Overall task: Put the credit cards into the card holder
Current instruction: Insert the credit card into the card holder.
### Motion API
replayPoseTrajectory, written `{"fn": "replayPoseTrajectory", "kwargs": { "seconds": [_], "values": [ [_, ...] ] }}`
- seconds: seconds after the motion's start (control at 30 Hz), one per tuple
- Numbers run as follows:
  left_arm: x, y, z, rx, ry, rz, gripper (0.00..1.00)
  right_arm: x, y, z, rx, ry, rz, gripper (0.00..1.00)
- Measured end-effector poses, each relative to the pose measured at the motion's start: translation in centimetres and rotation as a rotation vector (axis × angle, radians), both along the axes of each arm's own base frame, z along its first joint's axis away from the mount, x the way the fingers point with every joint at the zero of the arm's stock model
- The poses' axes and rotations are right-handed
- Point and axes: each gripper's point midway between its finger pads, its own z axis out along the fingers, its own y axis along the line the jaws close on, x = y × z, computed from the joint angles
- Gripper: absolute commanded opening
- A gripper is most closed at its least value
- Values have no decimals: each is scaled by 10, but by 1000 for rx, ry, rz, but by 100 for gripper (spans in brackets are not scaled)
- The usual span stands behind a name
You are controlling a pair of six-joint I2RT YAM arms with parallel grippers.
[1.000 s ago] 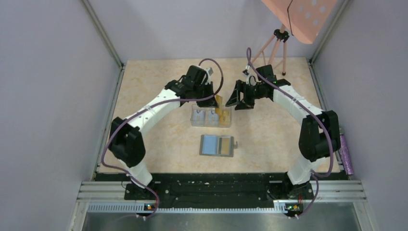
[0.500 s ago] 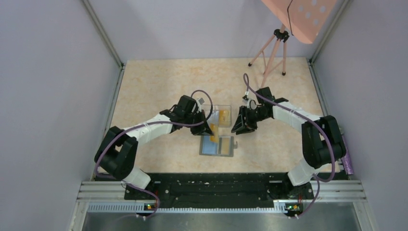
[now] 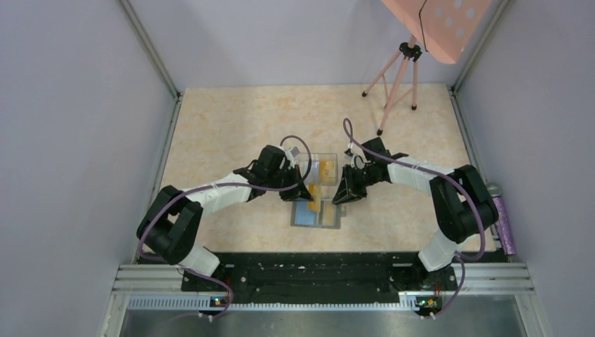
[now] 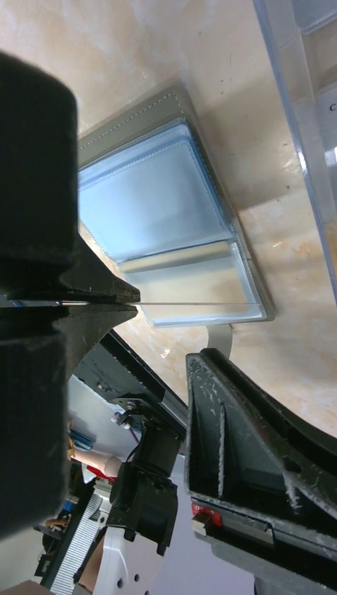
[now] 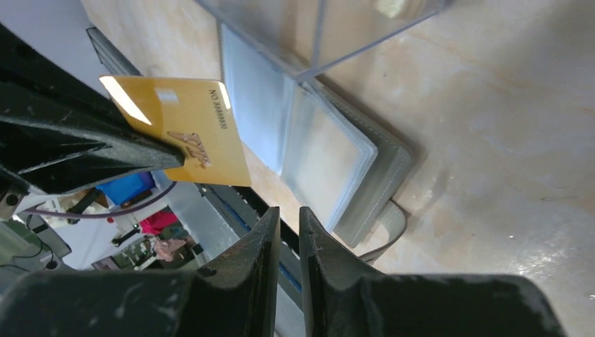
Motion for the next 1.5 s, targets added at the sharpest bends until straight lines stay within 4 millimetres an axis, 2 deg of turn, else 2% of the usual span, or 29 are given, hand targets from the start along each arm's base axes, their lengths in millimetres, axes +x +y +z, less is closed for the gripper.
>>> {"fn": "replayPoseTrajectory", "kwargs": {
  "seconds": [0.27,0.43,0.77,1.0,1.5],
  "values": [
    [-11,5,-26,33,39,-14,0,-6,-8,-35,-70,56,-18,12],
    [-15,8,-34,53,44,-20,0,-6,-12,-46,-100,67,-25,12],
    [-21,2,-49,61,72,-49,0,-6,-13,-48,-109,64,-24,11],
    [-24,-7,-46,28,80,-56,0,-6,-13,-48,-109,64,-24,11],
    [-26,-8,-53,16,143,-6,0,-7,-13,-49,-110,66,-25,11]
  ]
}}
